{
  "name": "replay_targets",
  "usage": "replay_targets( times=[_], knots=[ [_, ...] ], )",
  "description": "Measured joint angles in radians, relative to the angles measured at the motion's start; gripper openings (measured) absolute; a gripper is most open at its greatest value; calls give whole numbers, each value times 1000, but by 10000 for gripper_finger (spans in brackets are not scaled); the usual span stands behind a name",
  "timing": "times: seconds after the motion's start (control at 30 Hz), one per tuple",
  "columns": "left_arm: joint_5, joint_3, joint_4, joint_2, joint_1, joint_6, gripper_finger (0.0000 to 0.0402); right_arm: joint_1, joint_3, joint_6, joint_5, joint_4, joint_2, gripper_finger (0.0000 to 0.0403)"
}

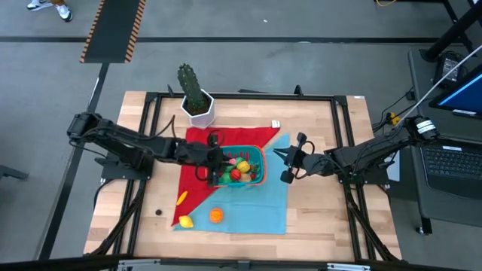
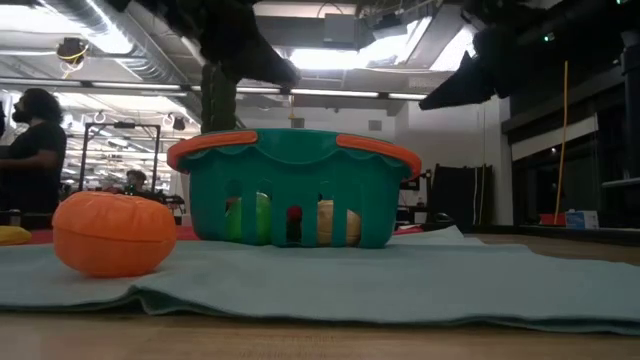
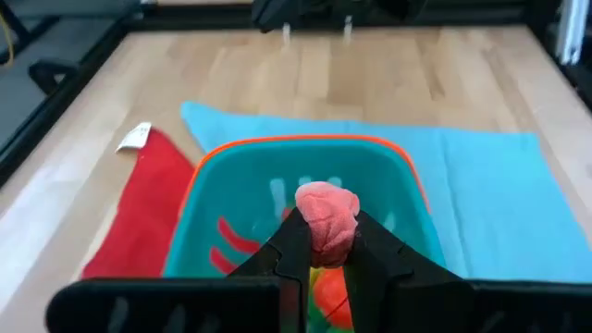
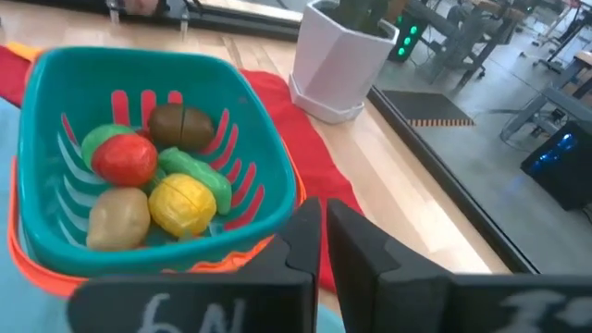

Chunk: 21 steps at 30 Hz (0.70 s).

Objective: Build produce basket
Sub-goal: Put the pink peach into the blue basket

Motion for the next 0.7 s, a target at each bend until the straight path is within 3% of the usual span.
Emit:
replay_targets(
  times=[0.27, 0.7],
  knots=[
    [-7, 126, -297, 14, 23, -40, 36, 0, 0, 12, 0, -32, 0, 26],
    [3, 140, -270, 148, 57, -32, 36, 0, 0, 12, 0, -51, 0, 26]
  ],
)
